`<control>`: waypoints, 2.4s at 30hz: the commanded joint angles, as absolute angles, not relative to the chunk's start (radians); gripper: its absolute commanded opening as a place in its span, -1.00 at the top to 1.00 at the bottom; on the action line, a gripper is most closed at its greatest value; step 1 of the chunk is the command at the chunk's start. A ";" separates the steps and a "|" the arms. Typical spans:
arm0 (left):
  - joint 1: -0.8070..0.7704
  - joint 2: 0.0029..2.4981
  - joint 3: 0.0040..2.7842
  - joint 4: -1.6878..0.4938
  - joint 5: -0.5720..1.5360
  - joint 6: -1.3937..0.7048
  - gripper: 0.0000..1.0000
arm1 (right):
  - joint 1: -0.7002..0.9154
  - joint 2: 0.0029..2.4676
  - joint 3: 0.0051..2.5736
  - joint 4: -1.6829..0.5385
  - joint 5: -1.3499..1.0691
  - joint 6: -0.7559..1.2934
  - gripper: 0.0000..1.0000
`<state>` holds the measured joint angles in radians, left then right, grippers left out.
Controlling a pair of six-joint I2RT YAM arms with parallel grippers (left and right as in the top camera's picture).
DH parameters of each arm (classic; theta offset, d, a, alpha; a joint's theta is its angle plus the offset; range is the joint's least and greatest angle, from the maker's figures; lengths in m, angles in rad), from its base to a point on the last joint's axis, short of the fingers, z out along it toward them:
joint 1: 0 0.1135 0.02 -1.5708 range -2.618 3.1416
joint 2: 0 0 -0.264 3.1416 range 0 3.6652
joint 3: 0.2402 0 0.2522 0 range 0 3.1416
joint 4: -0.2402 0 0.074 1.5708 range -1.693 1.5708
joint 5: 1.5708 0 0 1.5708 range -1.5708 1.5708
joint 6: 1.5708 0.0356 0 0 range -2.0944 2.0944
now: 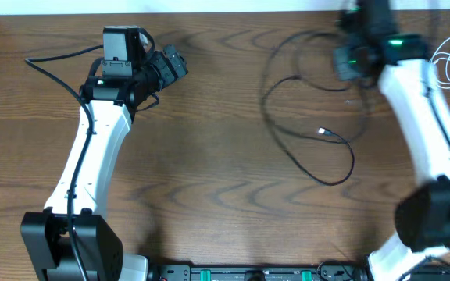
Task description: Untangle cables
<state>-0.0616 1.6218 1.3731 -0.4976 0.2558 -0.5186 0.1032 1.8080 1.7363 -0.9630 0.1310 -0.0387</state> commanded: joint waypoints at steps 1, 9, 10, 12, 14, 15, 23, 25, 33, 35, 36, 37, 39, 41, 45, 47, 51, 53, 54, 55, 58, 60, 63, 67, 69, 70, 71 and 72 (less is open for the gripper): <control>-0.063 1.635 1.378 -0.497 0.249 -0.501 -0.94 | 0.039 1.758 1.742 -1.042 0.210 0.077 0.98; -0.063 1.635 1.378 -0.488 0.249 -0.501 -0.93 | -0.176 1.666 1.742 -1.317 0.223 0.245 0.98; -0.063 1.635 1.378 -0.488 0.249 -0.501 -0.94 | -0.202 1.660 1.742 -1.349 0.242 0.279 0.98; -0.063 1.635 1.378 -0.488 0.249 -0.501 -0.94 | -0.249 1.655 1.742 -1.411 0.319 0.356 0.98; -0.063 1.635 1.378 -0.488 0.249 -0.501 -0.94 | -0.284 1.655 1.739 -1.450 0.403 0.426 0.98; -0.063 1.635 1.378 -0.489 0.249 -0.501 -0.94 | -0.301 1.656 1.734 -1.457 0.439 0.453 0.98; -0.063 1.635 1.378 -0.488 0.249 -0.501 -0.94 | -0.352 1.686 1.674 -1.304 0.473 0.508 0.98; -0.063 1.635 1.378 -0.485 0.249 -0.501 -0.94 | -0.352 1.710 1.658 -1.222 0.482 0.508 0.98; -0.063 1.635 1.378 -0.485 0.249 -0.501 -0.94 | -0.353 1.838 1.646 -1.129 0.498 0.492 -0.61; -0.063 1.635 1.378 -0.485 0.249 -0.501 -0.94 | -0.352 1.857 1.646 -1.128 0.467 0.445 -0.92; -0.063 1.635 1.378 -0.485 0.249 -0.501 -0.94 | -0.350 1.859 1.646 -1.125 0.440 0.413 -0.97; -0.063 1.635 1.378 -0.485 0.249 -0.501 -0.94 | -0.347 1.859 1.646 -1.122 0.402 0.371 -0.98; -0.063 1.635 1.378 -0.485 0.249 -0.501 -0.94 | -0.335 1.856 1.649 -1.115 0.318 0.293 -0.98; -0.063 1.635 1.378 -0.485 0.249 -0.501 -0.94 | -0.312 1.853 1.654 -1.108 0.201 0.213 -0.99; -0.063 1.635 1.378 -0.479 0.249 -0.501 -0.94 | -0.245 1.852 1.651 -1.111 -0.149 0.052 -0.92; -0.063 1.635 1.378 -0.467 0.249 -0.489 -0.94 | -0.202 1.853 1.635 -1.098 -0.261 0.043 -0.91; -0.060 1.635 1.378 -0.463 0.212 -0.463 -0.94 | -0.119 1.853 1.581 -1.087 -0.288 0.084 -0.88; -0.054 1.635 1.378 -0.470 0.180 -0.464 -0.94 | -0.080 1.853 1.536 -1.073 -0.287 0.109 -0.82; -0.050 1.635 1.378 -0.471 0.167 -0.464 -0.94 | -0.064 1.853 1.514 -1.063 -0.287 0.112 -0.79; -0.046 1.635 1.378 -0.471 0.163 -0.463 -0.94 | -0.046 1.853 1.486 -1.047 -0.287 0.112 -0.75; -0.032 1.635 1.378 -0.471 0.163 -0.463 -0.94 | 0.003 1.853 1.404 -0.991 -0.256 0.115 -0.55; -0.027 1.635 1.378 -0.471 0.163 -0.463 -0.94 | 0.032 1.853 1.359 -0.961 -0.207 0.126 -0.48; -0.023 1.635 1.378 -0.470 0.163 -0.457 -0.94 | 0.075 1.853 1.309 -0.926 -0.157 0.125 -0.38; -0.023 1.635 1.378 -0.471 0.163 -0.442 -0.94 | 0.139 1.853 1.268 -0.925 -0.049 0.116 -0.31; -0.023 1.635 1.378 -0.471 0.163 -0.441 -0.94 | 0.168 1.853 1.244 -0.923 0.002 0.136 -0.29; -0.023 1.635 1.378 -0.471 0.163 -0.442 -0.94 | 0.181 1.853 1.230 -0.922 0.028 0.153 -0.28; -0.023 1.635 1.378 -0.471 0.163 -0.442 -0.94 | 0.192 1.853 1.216 -0.918 0.049 0.165 -0.28; -0.023 1.635 1.378 -0.471 0.163 -0.442 -0.94 | 0.207 1.853 1.190 -0.905 0.069 0.180 -0.28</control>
<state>-0.0261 1.6234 1.3731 -0.4679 0.1764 -0.4648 0.1753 1.8648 1.2369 -0.9199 -0.0456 0.1333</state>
